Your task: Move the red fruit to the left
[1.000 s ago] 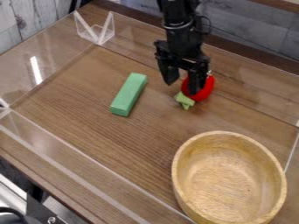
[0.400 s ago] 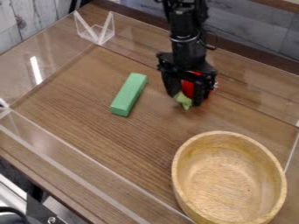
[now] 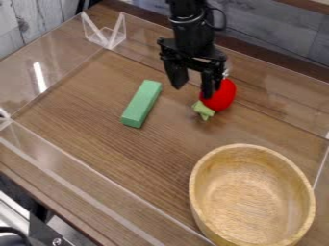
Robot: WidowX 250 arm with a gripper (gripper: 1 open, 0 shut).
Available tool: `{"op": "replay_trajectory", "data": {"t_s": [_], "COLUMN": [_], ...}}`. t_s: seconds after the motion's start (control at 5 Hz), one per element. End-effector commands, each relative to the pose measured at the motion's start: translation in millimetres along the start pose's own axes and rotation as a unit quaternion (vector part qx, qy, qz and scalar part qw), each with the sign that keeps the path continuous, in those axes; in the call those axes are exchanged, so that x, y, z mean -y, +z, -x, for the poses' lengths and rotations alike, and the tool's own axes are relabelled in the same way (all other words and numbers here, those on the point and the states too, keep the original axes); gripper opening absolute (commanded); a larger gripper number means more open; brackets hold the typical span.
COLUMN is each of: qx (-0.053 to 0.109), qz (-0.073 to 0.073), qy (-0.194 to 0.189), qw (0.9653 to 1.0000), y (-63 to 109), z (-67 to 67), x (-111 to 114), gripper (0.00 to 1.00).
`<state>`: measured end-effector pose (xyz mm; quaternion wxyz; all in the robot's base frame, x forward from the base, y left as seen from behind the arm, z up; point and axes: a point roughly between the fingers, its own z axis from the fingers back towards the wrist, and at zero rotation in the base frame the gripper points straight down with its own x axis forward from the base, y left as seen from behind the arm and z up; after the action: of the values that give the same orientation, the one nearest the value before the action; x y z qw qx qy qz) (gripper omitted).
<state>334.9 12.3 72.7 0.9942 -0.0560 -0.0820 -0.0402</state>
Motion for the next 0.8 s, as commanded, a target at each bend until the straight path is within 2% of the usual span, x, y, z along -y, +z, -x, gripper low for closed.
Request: {"op": "replay_trajectory", "data": {"t_s": [0.0,0.2,0.6], "qx": [0.021,0.014,-0.007], "qz": [-0.009,-0.01,-0.007], "qy": [-0.004,-0.001,-0.034], "qw": [0.9997,0.9998,0.9994], "y": [13.0,8.9,4.3], "z": [-19.2,-26.9,-34.2], "x": [2,1,11], "gripper": [1.0,1.0,1.0]}}
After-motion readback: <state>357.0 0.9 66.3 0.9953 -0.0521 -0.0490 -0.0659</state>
